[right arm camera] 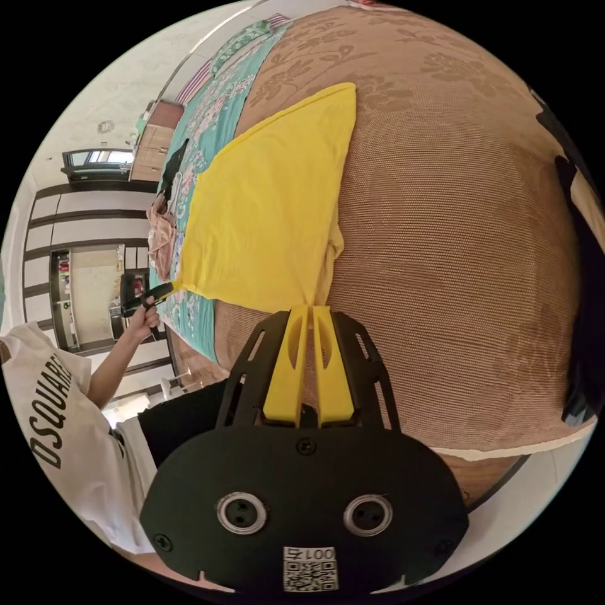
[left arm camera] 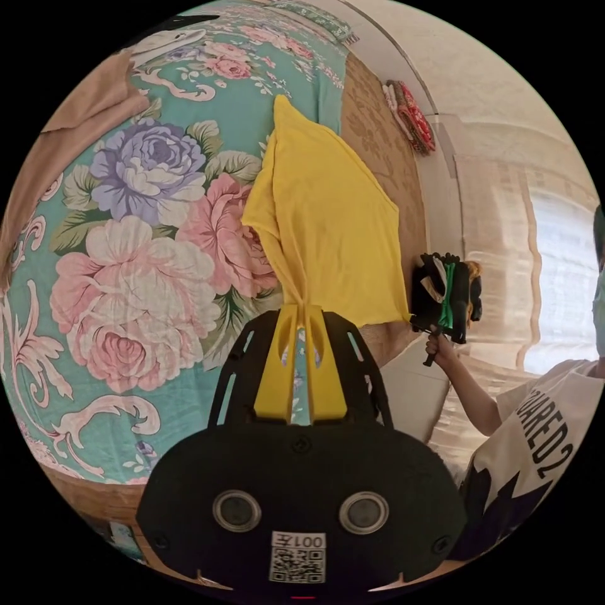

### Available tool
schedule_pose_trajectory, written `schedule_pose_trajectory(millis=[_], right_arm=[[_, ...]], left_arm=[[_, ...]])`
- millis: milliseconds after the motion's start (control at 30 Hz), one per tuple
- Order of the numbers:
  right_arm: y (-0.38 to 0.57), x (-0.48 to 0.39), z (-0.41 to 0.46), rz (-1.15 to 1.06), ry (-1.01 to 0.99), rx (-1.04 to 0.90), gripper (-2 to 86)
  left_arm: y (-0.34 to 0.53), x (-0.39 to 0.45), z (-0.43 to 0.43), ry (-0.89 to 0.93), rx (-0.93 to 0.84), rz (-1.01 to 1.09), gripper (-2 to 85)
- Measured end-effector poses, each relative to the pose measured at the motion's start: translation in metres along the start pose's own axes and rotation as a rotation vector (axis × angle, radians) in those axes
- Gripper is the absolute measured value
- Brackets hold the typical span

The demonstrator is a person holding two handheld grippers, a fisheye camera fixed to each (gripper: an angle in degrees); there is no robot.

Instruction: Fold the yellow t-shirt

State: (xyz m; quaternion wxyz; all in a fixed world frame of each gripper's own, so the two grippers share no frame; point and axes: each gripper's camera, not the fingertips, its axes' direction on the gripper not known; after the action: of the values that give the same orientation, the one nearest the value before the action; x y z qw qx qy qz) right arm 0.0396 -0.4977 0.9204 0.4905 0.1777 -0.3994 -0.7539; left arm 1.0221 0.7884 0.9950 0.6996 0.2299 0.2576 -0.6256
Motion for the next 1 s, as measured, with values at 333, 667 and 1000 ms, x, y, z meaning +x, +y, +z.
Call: schedule_pose_trajectory(millis=[333, 667, 1000], right_arm=[[0.016, 0.004, 0.011, -0.047, -0.043, -0.101, 0.5], [0.057, -0.008, 0.036, -0.066, -0.054, -0.128, 1.1], [0.026, -0.066, 0.015, -0.358, 0.434, -0.071, 7.9]], left_arm=[[0.027, 0.032, -0.005, -0.026, -0.045, -0.006, -0.8], [0.066, 0.083, 0.035, -0.035, -0.038, -0.128, 1.5], [0.074, 0.399, 0.161, -0.414, -0.161, 0.731, 9.0]])
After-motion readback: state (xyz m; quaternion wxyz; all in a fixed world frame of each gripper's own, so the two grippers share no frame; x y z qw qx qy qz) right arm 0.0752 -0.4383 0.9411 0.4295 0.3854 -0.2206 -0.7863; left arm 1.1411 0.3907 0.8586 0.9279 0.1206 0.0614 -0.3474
